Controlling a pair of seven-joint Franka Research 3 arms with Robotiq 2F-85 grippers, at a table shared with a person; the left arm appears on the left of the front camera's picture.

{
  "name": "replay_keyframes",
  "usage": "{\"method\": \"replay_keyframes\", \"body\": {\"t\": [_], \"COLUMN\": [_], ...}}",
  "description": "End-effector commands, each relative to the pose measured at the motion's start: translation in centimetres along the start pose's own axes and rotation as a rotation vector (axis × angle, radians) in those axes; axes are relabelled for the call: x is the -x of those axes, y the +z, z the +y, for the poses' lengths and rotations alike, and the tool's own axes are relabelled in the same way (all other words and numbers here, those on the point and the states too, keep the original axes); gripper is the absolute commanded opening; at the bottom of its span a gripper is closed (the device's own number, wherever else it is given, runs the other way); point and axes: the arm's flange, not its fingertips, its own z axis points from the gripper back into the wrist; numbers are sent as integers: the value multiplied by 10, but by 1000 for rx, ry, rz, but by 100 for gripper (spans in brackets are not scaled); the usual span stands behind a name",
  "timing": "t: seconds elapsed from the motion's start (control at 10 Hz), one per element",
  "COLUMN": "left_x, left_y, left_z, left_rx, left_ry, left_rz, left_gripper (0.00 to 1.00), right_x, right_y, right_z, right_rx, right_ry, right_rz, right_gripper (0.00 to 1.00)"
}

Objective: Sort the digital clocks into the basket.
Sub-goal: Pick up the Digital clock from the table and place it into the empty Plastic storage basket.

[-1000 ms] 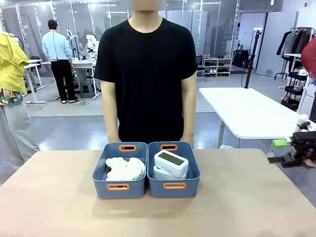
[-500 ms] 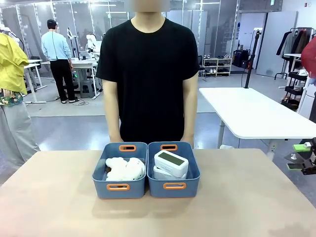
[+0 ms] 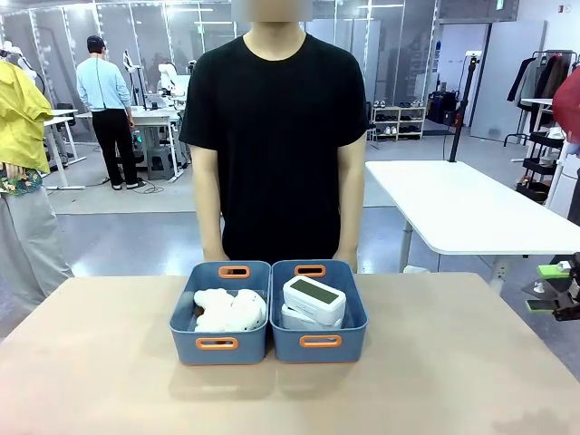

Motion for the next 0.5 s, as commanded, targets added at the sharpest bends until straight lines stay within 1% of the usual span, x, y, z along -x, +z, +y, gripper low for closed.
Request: {"method": "replay_keyframes", "body": {"t": [0.0, 0.4], "left_x": [0, 0], "left_y": [1, 1], "left_z": [-3, -3], "left_rx": [-10, -10], "left_ry": [14, 14], "left_rz": [13, 13], "left_gripper": [100, 100], "right_x": [1, 1], "right_y": [-2, -2], "right_z": [3, 3], "right_rx": [-4, -4], "right_ry": [13, 13], "right_rz": [-2, -2], "right_gripper": [100, 100]}}
